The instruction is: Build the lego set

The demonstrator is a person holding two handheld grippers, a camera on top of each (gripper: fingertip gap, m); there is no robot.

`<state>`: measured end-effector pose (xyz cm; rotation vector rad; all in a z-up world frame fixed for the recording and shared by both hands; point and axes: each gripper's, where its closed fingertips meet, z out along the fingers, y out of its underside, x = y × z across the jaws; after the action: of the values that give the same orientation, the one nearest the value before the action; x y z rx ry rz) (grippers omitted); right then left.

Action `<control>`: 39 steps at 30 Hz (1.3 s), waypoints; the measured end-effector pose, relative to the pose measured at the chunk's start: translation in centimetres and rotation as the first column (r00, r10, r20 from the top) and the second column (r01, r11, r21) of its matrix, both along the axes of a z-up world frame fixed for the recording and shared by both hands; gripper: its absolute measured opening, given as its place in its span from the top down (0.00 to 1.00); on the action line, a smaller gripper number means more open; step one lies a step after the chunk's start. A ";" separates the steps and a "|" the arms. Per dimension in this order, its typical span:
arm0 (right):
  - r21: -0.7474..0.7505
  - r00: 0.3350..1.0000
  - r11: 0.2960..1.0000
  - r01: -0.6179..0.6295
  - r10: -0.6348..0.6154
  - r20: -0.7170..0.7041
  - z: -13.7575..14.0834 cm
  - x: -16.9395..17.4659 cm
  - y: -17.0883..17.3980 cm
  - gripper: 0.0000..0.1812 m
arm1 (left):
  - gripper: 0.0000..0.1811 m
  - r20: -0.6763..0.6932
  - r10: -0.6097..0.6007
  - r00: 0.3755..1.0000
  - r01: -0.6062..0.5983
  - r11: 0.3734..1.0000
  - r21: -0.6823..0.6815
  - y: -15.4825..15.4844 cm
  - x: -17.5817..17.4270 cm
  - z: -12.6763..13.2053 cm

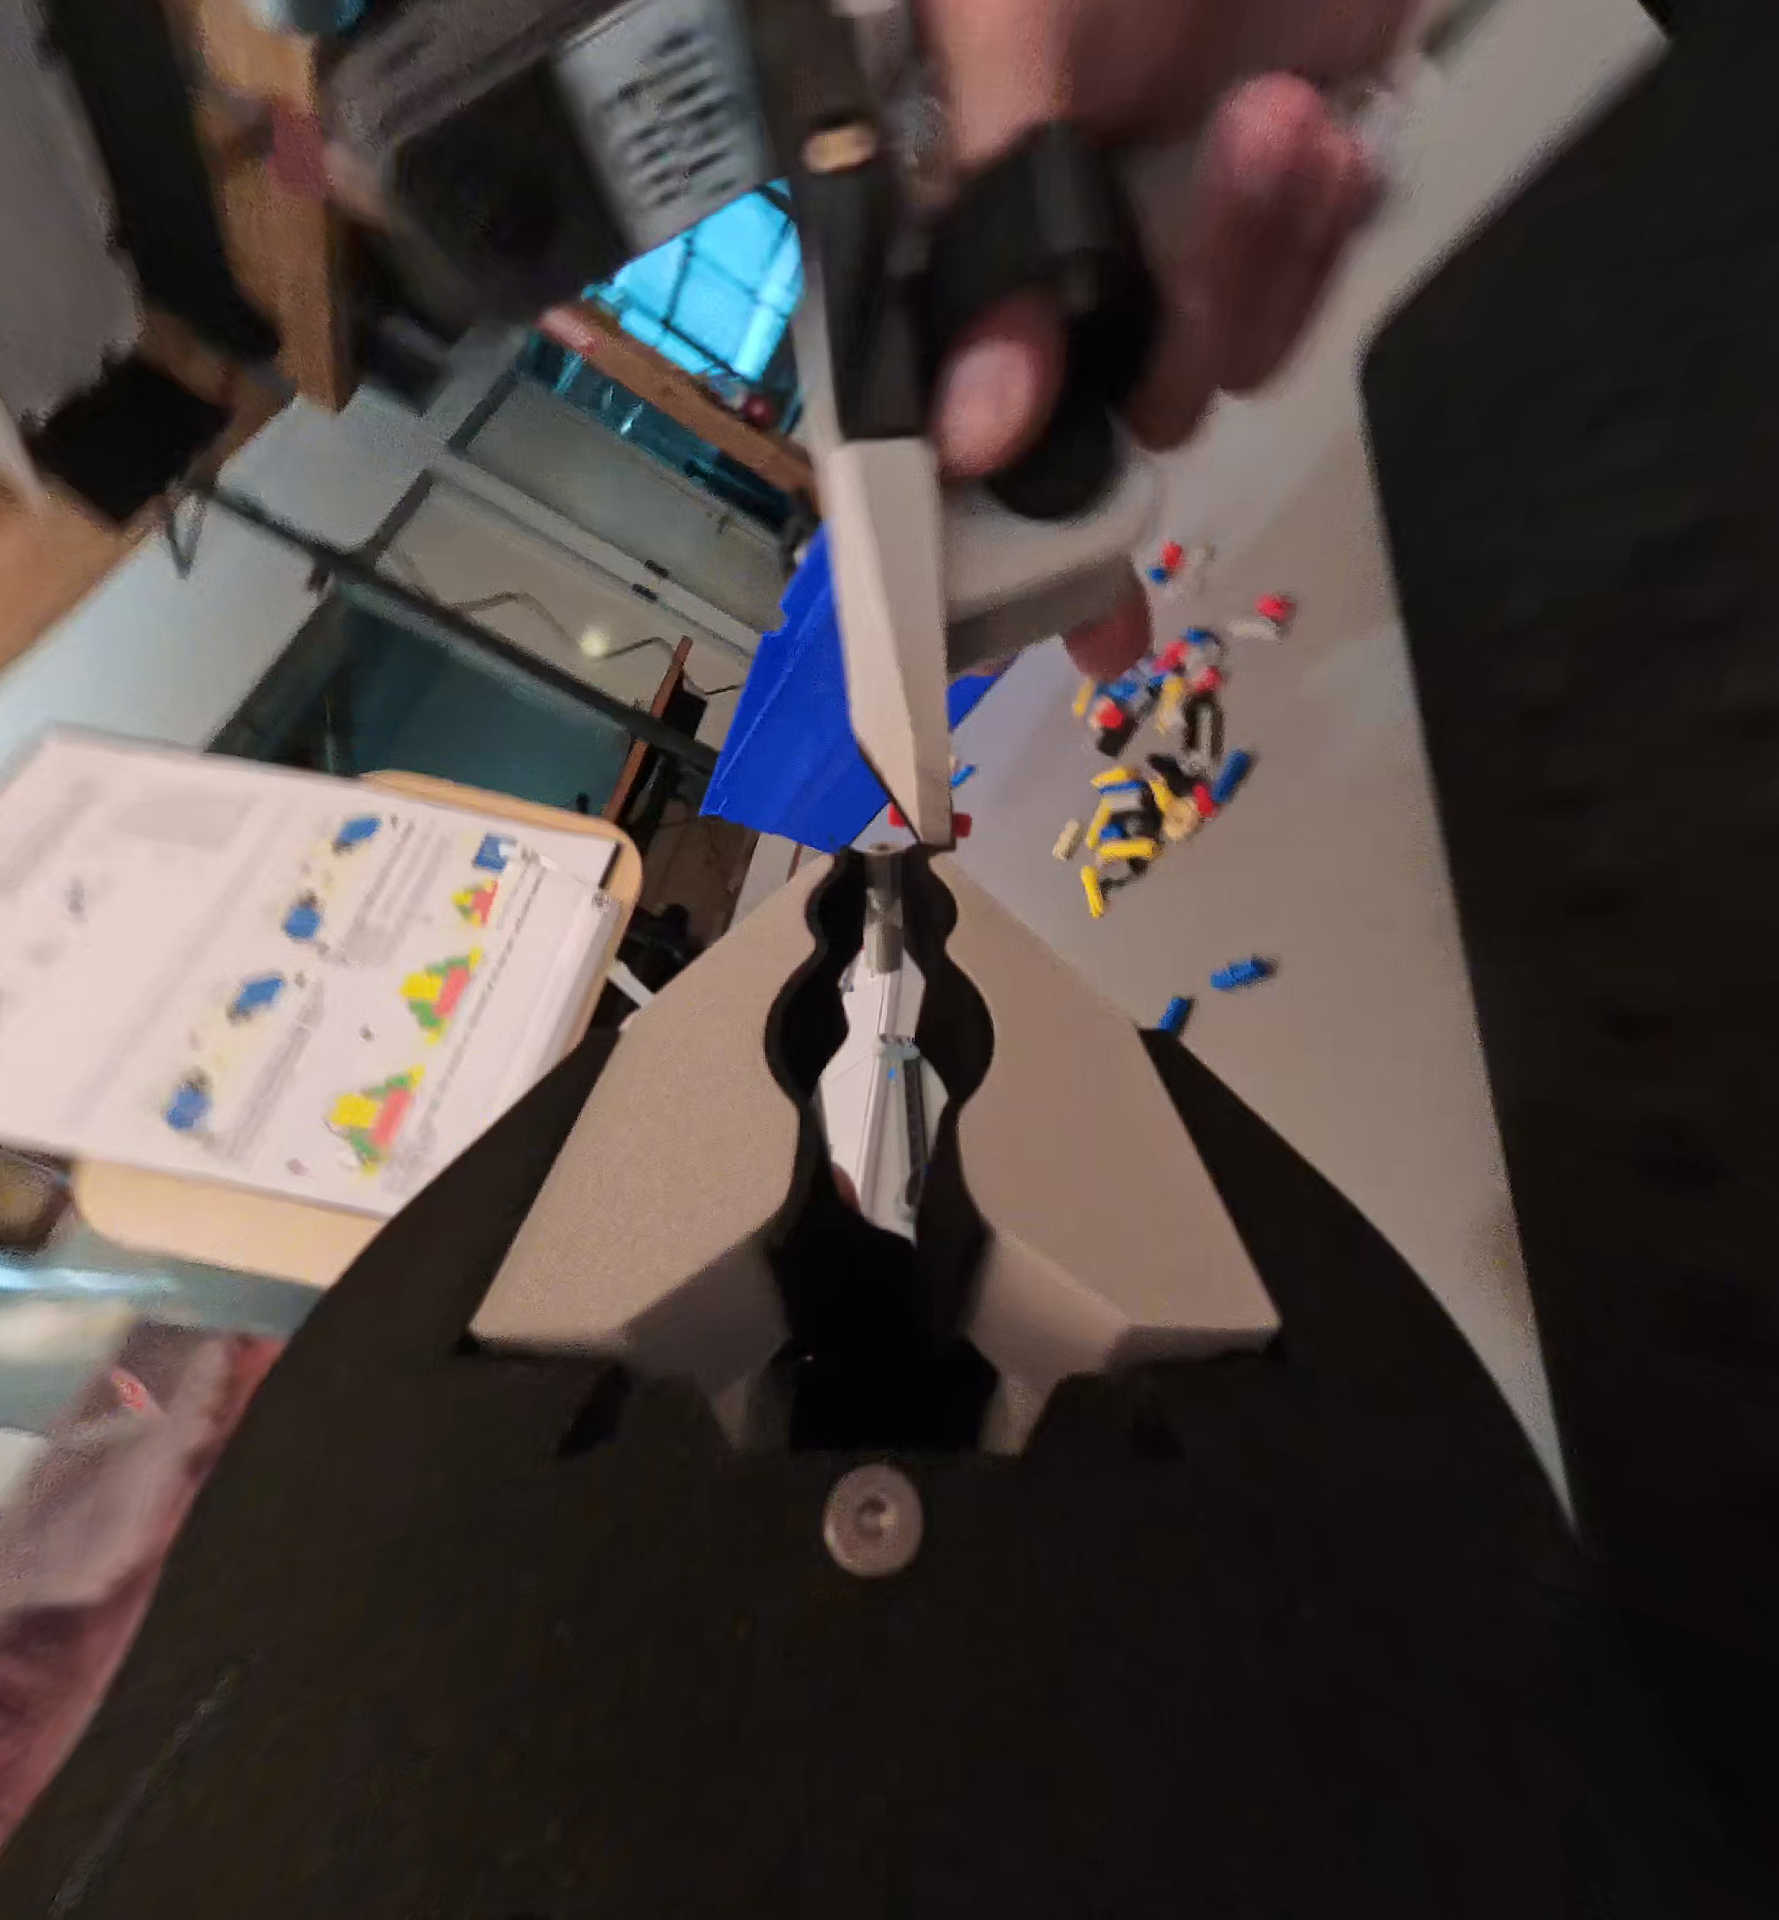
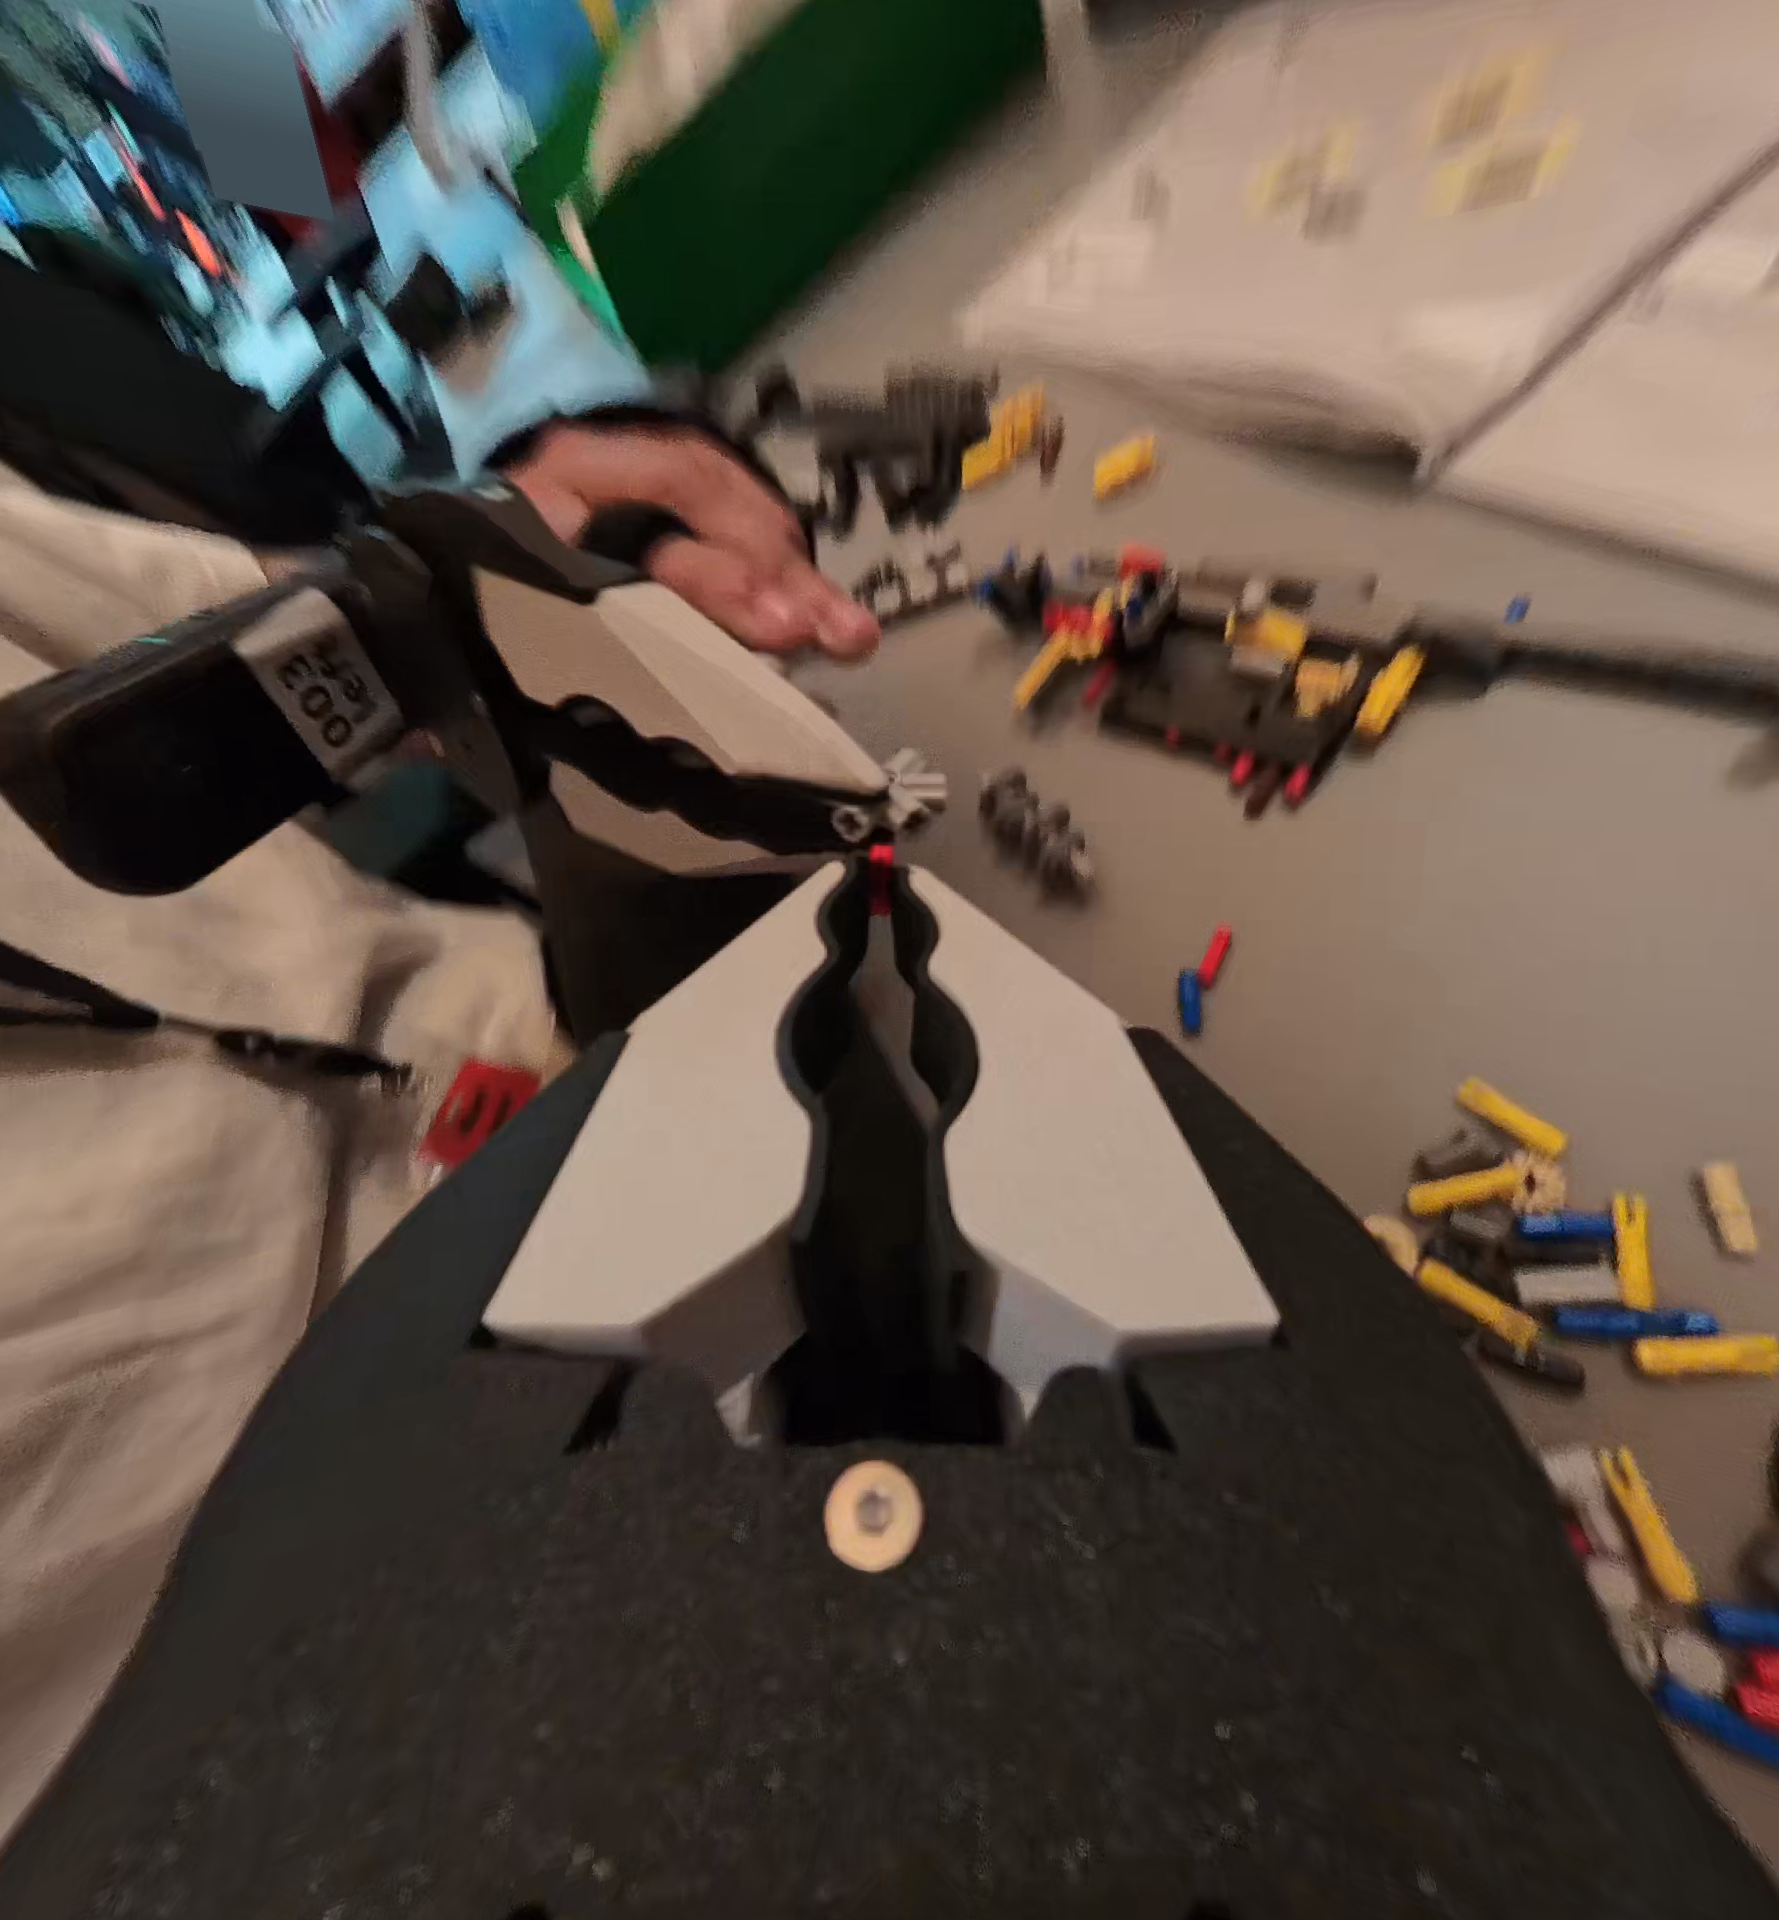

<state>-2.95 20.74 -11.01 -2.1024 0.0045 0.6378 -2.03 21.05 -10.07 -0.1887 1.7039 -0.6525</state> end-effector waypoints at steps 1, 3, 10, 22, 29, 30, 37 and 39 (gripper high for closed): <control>0.130 0.999 0.991 0.042 -0.042 -0.003 1.4 0.3 0.5 0.99 | 0.97 -0.033 -0.009 0.999 0.005 0.995 -0.101 0.3 0.1 0.6; 0.395 0.988 0.907 0.149 -0.147 -0.035 4.7 1.3 1.2 0.99 | 0.97 -0.116 -0.077 0.990 0.031 0.935 -0.352 0.5 -0.1 2.0; 0.655 0.970 0.716 0.243 -0.172 -0.172 7.2 0.5 2.4 0.99 | 0.97 -0.234 -0.238 0.943 0.023 0.744 -0.668 1.7 0.2 2.6; 0.584 0.944 0.742 0.330 -0.257 -0.207 4.2 2.0 4.5 0.99 | 0.97 -0.322 -0.250 0.913 -0.084 0.657 -0.749 2.9 1.4 1.2; 0.564 0.939 0.753 0.338 -0.311 -0.148 3.4 2.3 5.6 0.99 | 0.97 -0.333 -0.234 0.913 -0.116 0.634 -0.764 3.8 1.7 1.2; 0.564 0.938 0.754 0.336 -0.319 -0.133 3.4 2.4 5.6 0.99 | 0.97 -0.337 -0.232 0.912 -0.121 0.634 -0.763 3.9 1.8 1.2; 0.560 0.943 0.772 0.303 -0.329 -0.057 3.0 2.2 5.7 0.99 | 0.97 -0.368 -0.241 0.898 -0.134 0.646 -0.751 3.9 1.7 0.8; 0.545 0.947 0.787 0.290 -0.318 -0.044 2.7 2.1 5.8 0.99 | 0.97 -0.386 -0.245 0.889 -0.141 0.656 -0.741 4.0 1.6 0.5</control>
<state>-0.82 26.51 -8.33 -1.5117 0.1198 0.3334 -0.42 25.02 -9.57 -0.9651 1.7764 -1.4506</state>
